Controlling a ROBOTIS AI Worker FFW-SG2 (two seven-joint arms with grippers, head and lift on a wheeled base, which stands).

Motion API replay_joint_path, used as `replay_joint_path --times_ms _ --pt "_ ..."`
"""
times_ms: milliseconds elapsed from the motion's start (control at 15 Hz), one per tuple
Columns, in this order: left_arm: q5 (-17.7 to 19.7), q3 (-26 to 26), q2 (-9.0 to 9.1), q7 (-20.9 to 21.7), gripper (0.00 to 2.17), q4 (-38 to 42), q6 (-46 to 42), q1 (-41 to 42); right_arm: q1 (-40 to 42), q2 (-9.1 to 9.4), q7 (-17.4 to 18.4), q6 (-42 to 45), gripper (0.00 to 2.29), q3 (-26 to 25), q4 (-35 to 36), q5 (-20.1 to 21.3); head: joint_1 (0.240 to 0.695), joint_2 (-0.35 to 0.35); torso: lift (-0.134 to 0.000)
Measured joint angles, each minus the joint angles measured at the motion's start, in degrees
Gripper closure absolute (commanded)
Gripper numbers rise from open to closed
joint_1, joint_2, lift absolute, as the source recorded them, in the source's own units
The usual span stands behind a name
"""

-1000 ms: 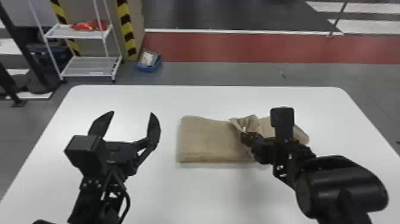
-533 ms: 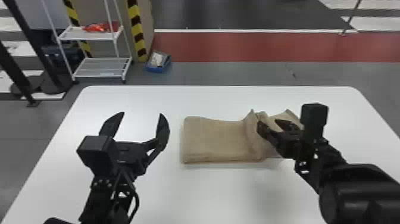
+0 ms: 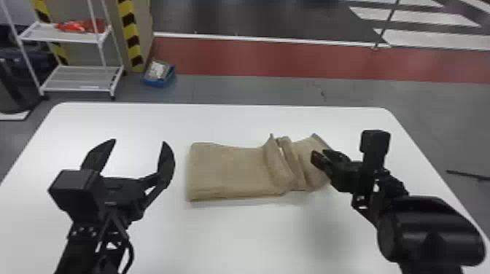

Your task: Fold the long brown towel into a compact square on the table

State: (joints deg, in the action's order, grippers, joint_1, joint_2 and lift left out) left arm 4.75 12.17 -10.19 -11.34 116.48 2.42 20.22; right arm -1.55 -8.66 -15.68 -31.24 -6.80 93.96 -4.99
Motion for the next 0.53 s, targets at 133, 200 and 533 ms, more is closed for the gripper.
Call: replay_joint_path --times_ms 133,200,533 --pt "-0.12 0.07 0.0 0.0 0.05 -0.02 0.0 0.03 -0.84 -0.03 -0.17 -0.11 2.02 -0.08 -1.97 0.67 0.695 -0.13 -0.115" --pt "-0.17 0.1 0.0 0.0 0.05 0.04 0.0 0.2 -1.22 -0.03 -0.12 -0.33 2.02 -0.07 -2.78 0.91 0.695 -0.133 -0.115" --pt "-0.44 0.22 0.0 0.0 0.05 0.48 0.0 0.91 -1.4 0.13 3.04 -4.49 2.02 -0.28 -3.58 3.87 0.695 -0.159 -0.115"
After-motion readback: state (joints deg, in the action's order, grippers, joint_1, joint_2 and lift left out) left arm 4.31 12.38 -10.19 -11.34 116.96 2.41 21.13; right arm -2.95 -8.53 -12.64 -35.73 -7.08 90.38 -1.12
